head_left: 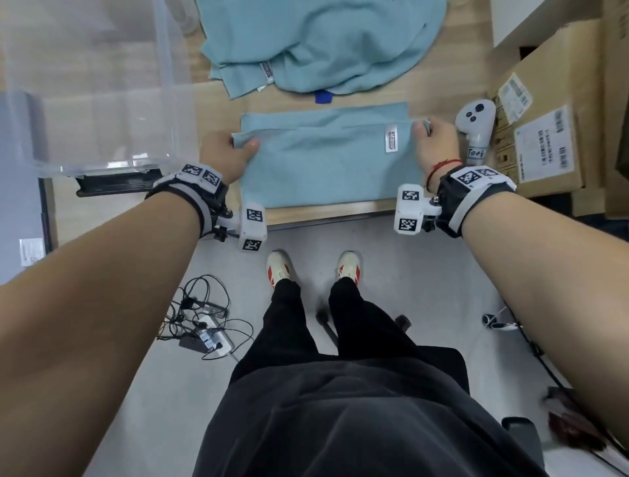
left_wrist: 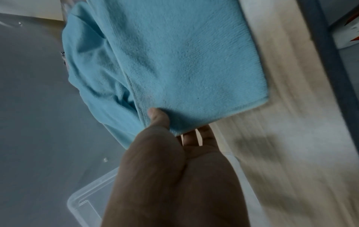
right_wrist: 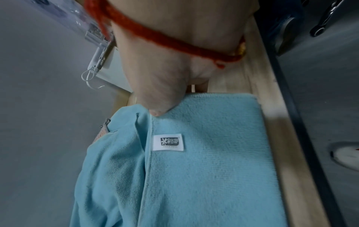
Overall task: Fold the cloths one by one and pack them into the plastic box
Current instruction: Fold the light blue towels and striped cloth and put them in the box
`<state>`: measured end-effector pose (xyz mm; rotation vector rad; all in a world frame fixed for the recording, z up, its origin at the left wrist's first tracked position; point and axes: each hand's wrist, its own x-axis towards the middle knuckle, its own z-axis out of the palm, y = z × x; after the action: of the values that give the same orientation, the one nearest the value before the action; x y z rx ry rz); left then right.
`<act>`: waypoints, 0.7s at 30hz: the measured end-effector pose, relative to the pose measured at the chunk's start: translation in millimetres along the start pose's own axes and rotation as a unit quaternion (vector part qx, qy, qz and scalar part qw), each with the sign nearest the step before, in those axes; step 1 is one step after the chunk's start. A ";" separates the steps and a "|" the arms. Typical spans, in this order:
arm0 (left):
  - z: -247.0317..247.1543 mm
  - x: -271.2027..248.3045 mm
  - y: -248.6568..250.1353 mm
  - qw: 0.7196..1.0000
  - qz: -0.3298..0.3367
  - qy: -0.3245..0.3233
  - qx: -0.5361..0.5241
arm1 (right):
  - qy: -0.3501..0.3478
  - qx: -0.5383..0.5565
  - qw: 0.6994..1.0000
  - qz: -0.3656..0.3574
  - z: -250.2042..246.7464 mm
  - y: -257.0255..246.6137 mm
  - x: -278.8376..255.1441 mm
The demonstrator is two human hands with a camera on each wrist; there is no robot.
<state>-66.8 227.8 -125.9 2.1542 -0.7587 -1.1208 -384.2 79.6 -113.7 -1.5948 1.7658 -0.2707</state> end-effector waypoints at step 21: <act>27.7 70.1 -5.2 0.983 -0.042 0.089 0.157 | -0.024 -0.107 0.994 0.027 34.3 1.4 73.5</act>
<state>-55.3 175.0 -178.7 2.5308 -0.8124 -0.8779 -361.1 22.2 -166.1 -1.6848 1.8484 -0.0172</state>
